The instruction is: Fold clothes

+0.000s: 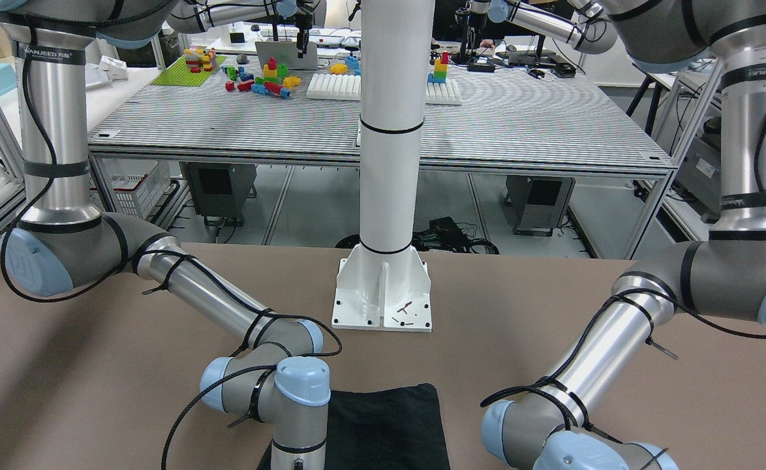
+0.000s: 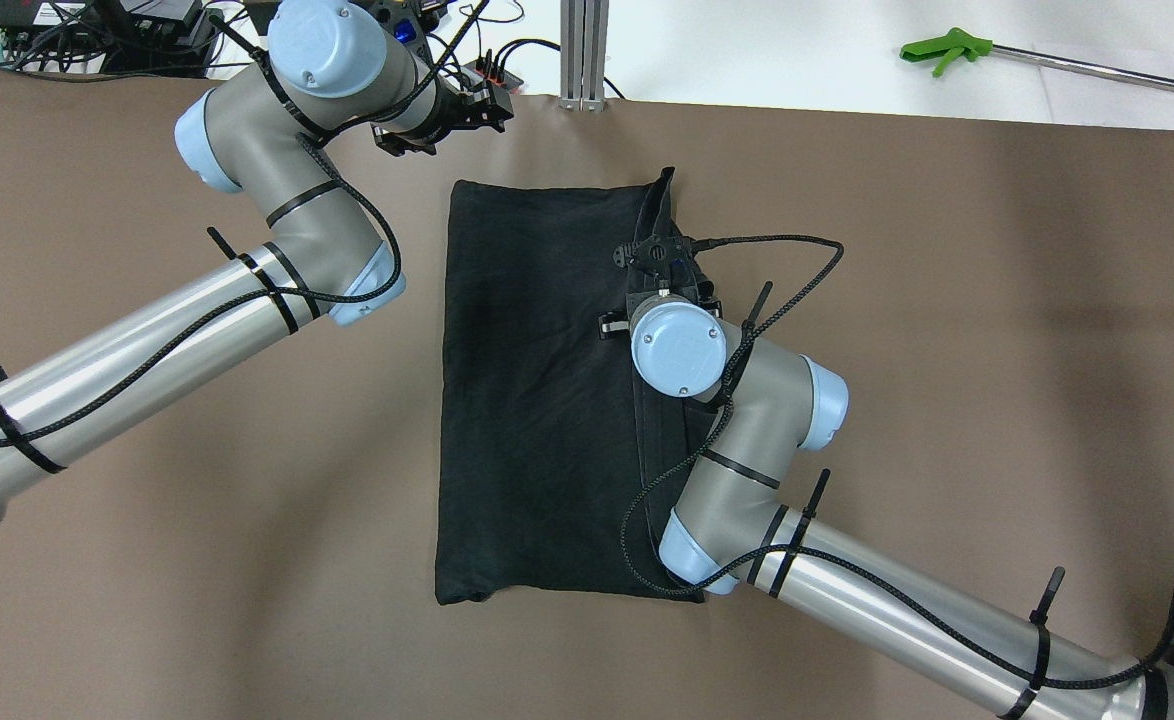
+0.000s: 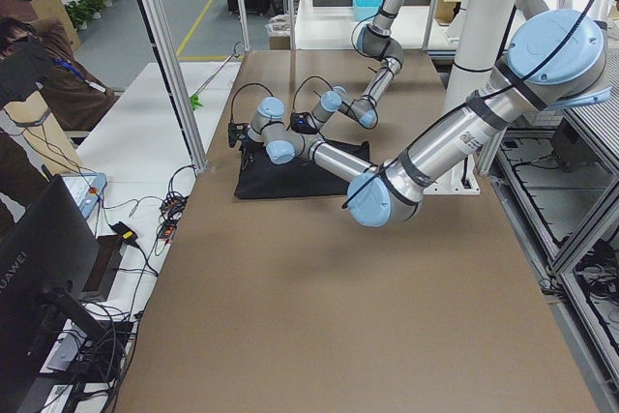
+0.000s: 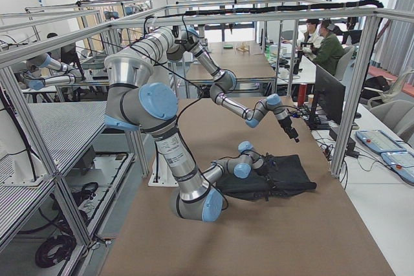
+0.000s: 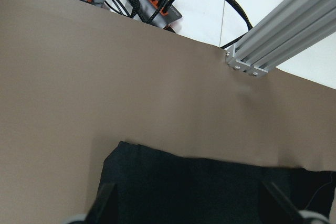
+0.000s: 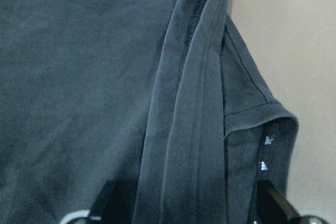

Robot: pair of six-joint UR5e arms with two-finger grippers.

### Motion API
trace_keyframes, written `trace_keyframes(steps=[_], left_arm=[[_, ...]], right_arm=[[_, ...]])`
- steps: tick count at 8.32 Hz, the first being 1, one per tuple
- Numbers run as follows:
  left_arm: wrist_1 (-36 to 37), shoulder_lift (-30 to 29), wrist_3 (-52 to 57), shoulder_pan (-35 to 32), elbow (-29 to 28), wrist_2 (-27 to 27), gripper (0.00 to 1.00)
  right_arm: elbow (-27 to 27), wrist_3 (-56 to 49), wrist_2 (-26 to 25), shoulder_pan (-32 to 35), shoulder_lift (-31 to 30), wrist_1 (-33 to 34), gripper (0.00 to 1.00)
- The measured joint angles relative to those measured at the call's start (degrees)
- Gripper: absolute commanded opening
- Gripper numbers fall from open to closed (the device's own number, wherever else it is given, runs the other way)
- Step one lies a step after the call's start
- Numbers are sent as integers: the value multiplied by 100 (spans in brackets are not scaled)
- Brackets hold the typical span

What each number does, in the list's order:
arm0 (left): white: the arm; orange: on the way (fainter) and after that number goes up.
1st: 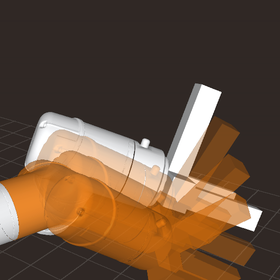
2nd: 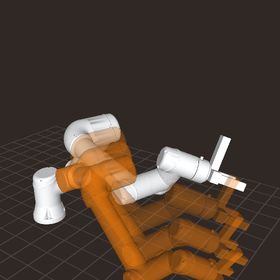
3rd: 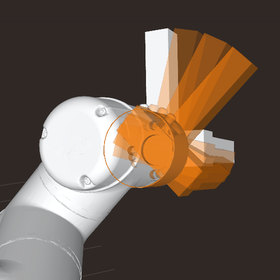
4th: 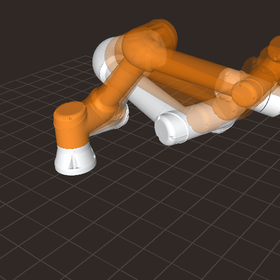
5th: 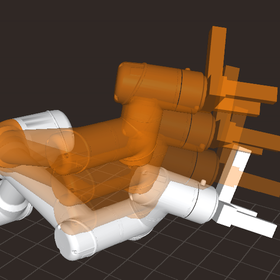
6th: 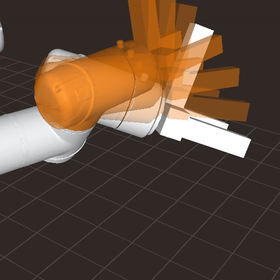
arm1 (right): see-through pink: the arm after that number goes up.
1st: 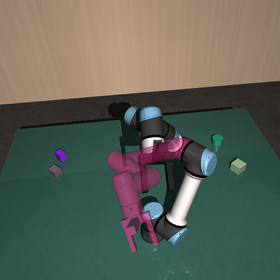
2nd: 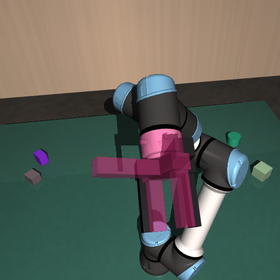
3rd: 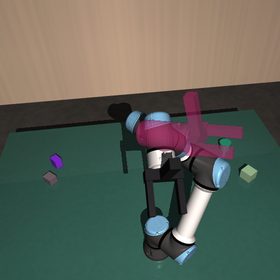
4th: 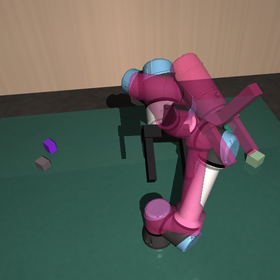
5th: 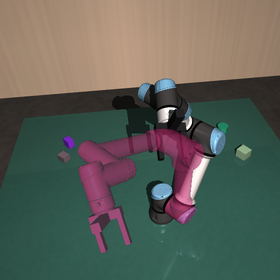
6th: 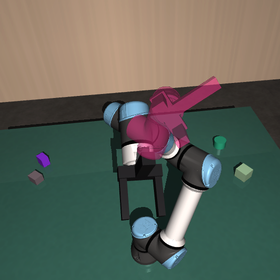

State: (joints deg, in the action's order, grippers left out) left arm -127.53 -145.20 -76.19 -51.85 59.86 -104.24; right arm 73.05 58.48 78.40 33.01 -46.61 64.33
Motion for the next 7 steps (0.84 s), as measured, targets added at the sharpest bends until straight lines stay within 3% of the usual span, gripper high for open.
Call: trace_keyframes(steps=[7], left_arm=[[0, -1, -31, 55, 13, 0, 95]], right_arm=[[13, -327, 35, 60, -135, -12, 87]])
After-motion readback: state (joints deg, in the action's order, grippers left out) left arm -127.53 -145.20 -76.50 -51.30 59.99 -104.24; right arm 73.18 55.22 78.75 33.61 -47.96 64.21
